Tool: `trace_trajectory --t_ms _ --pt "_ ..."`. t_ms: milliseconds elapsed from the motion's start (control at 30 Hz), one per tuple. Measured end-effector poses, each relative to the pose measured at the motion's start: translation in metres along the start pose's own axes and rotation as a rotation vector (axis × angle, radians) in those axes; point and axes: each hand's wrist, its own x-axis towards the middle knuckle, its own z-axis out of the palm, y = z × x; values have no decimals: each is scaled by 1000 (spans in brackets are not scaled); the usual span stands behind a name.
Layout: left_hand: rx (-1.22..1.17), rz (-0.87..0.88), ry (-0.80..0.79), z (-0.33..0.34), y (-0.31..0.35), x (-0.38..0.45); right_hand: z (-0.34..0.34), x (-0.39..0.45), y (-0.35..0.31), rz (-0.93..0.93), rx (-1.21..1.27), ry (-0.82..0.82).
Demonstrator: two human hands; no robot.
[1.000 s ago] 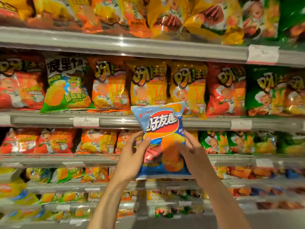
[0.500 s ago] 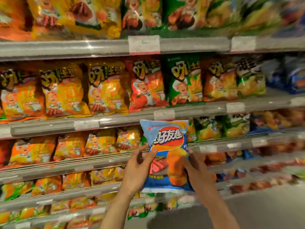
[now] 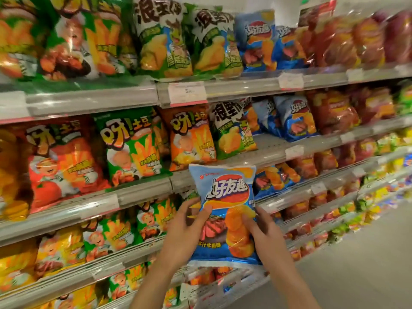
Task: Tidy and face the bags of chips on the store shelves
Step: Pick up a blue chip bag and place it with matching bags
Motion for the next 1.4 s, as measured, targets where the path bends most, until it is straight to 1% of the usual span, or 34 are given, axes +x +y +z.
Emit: trace_trajectory --t_ms 267,400,533,633,733,867,933,1000,1100,1267,1333,1400 --pt "23 143 -45 87 18 112 -83 99 -39 -110 -71 38" --pt "94 249 25 127 35 159 -121 154 -54 -184 -172 -4" --pt "168 265 68 149 46 191 -146 198 -62 -226 -237 -52" --pt "207 307 86 166 60 209 -164 232 -71 -247 -202 -118" --pt "267 295 104 185 74 229 -181 264 -89 -289 -248 -182" --pt "272 286 180 209 85 261 -203 322 -106 -352 -309 -279" --pt "347 253 231 222 96 272 -210 347 -116 -372 -371 -313" --pt "451 226 304 231 104 286 -212 371 -124 -392 -394 -343" --pt "569 195 373 240 106 308 -210 398 -127 -454 -432 -386" --pt "664 151 299 249 99 324 -216 423 -112 -579 -558 -471" --pt "634 125 293 247 97 326 -222 428 -111 -622 -559 -552" --pt "626 97 247 245 97 329 -224 429 -112 -612 -606 -633"
